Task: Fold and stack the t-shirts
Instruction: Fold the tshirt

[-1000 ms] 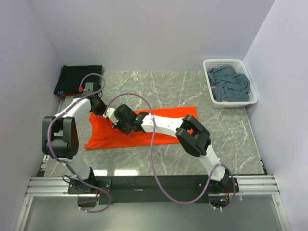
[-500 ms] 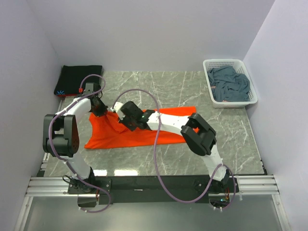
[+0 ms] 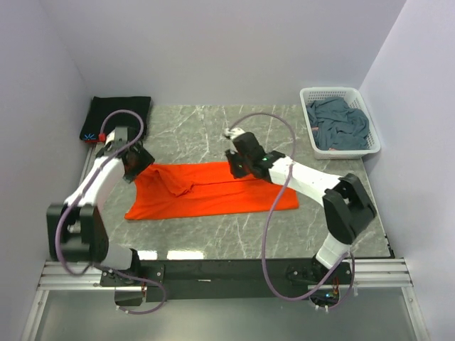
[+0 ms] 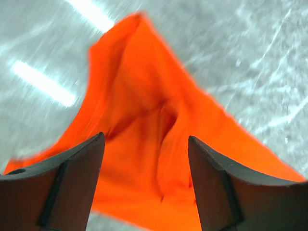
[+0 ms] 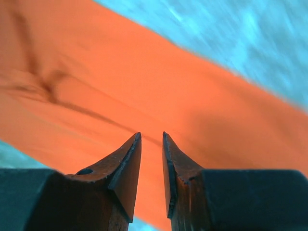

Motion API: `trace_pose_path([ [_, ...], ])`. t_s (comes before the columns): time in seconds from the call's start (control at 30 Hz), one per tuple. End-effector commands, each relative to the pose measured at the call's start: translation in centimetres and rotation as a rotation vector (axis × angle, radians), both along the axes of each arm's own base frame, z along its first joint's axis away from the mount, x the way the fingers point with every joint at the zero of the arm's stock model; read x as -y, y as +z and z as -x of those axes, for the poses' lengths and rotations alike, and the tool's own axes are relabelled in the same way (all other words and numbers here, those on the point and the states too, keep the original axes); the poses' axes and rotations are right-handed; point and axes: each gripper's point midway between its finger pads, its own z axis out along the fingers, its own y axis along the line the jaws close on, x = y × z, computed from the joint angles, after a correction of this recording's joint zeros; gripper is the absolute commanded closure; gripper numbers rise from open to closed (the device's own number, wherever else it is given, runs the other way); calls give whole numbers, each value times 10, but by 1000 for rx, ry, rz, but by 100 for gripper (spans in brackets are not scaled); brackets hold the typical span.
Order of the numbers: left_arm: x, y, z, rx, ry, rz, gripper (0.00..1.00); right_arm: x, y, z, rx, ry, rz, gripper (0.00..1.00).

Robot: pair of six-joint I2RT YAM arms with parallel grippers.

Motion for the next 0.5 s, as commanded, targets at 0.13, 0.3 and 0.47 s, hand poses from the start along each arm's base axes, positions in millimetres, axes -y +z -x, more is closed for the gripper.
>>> trace_pose_path([
  [0.13,-3,-17,81,-39,114,40,30,61,-40,53,-191,-187,50,66],
  [0.3,-7,-41,96,-60,171,63,36,82,-73,70,-258,-227,109,63],
  [0.47,-20,-75,111,-168,265,87,41,93,-89,72,-289,-256,148,63],
])
